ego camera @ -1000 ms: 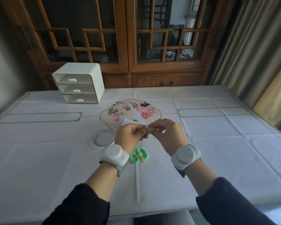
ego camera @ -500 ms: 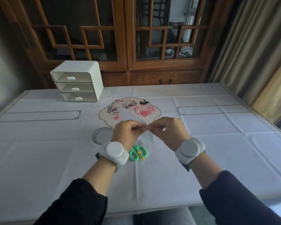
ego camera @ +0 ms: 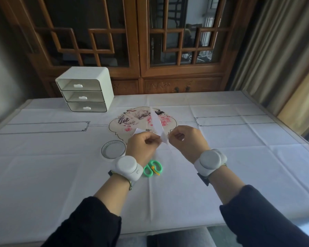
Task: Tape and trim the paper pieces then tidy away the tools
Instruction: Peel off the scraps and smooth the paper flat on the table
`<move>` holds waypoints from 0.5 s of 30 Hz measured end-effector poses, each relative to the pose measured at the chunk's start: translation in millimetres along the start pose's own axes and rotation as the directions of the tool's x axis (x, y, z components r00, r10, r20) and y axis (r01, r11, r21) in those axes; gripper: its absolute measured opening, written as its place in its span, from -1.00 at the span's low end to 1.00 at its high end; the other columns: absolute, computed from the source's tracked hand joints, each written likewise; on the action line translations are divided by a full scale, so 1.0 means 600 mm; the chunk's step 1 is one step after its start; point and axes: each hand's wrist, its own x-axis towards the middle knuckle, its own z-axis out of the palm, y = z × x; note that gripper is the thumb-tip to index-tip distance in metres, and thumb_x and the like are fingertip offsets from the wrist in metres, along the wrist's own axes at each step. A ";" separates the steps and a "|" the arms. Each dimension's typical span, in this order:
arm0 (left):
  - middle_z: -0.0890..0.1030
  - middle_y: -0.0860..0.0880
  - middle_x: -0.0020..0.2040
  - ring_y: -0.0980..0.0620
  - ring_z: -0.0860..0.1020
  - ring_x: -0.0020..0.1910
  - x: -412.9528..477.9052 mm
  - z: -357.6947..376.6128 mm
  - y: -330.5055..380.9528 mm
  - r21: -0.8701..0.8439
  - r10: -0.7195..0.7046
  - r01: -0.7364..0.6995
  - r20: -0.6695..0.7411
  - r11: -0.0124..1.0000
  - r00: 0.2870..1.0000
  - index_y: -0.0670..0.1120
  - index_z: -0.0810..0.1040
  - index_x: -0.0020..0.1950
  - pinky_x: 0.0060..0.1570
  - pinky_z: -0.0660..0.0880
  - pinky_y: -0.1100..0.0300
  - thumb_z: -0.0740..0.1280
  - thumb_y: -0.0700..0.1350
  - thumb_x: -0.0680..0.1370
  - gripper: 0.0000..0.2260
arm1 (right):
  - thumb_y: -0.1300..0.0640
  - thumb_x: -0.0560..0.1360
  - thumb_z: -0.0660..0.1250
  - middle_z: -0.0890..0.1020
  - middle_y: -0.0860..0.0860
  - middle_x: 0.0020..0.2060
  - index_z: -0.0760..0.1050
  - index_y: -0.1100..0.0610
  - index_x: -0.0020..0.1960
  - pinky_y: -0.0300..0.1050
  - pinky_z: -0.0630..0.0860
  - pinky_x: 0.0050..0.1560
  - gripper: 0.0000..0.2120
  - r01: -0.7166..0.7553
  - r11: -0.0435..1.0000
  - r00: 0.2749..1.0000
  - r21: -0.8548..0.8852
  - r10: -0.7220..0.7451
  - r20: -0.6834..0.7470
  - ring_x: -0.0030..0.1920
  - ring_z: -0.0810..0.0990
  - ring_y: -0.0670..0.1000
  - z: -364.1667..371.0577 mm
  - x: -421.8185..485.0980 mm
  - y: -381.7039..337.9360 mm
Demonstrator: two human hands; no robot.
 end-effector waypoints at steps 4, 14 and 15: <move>0.64 -0.03 -0.31 0.04 0.56 -0.30 0.003 0.004 -0.006 -0.191 -0.092 0.091 0.004 0.977 0.996 -0.04 0.52 -0.28 -0.09 0.50 0.17 0.29 -0.29 0.48 -0.81 | 0.13 0.43 0.32 0.63 -0.07 -0.28 0.60 0.08 -0.19 -0.15 0.51 -0.20 -0.91 -0.123 0.989 0.991 0.086 0.127 -0.046 -0.22 0.58 0.00 -0.010 0.009 0.015; 0.59 -0.12 -0.22 0.23 0.62 -0.41 0.019 0.024 -0.016 -0.548 -0.167 0.143 0.005 0.824 0.986 -0.11 0.36 -0.22 -0.29 0.52 0.43 0.11 -0.34 0.59 -0.77 | 0.16 0.50 0.24 0.47 -0.10 -0.42 0.51 0.12 -0.16 -0.14 0.31 -0.35 -0.89 -0.324 0.936 0.905 0.137 0.348 -0.243 -0.24 0.43 0.07 -0.056 0.035 0.104; 0.59 -0.12 -0.22 0.24 0.62 -0.40 0.021 0.025 -0.018 -0.553 -0.165 0.136 -0.003 0.822 0.986 -0.12 0.37 -0.22 -0.28 0.52 0.44 0.11 -0.34 0.59 -0.78 | 0.16 0.50 0.24 0.48 -0.07 -0.41 0.53 0.13 -0.13 -0.14 0.30 -0.32 -0.89 -0.341 0.930 0.894 0.139 0.366 -0.258 -0.23 0.43 0.08 -0.060 0.037 0.112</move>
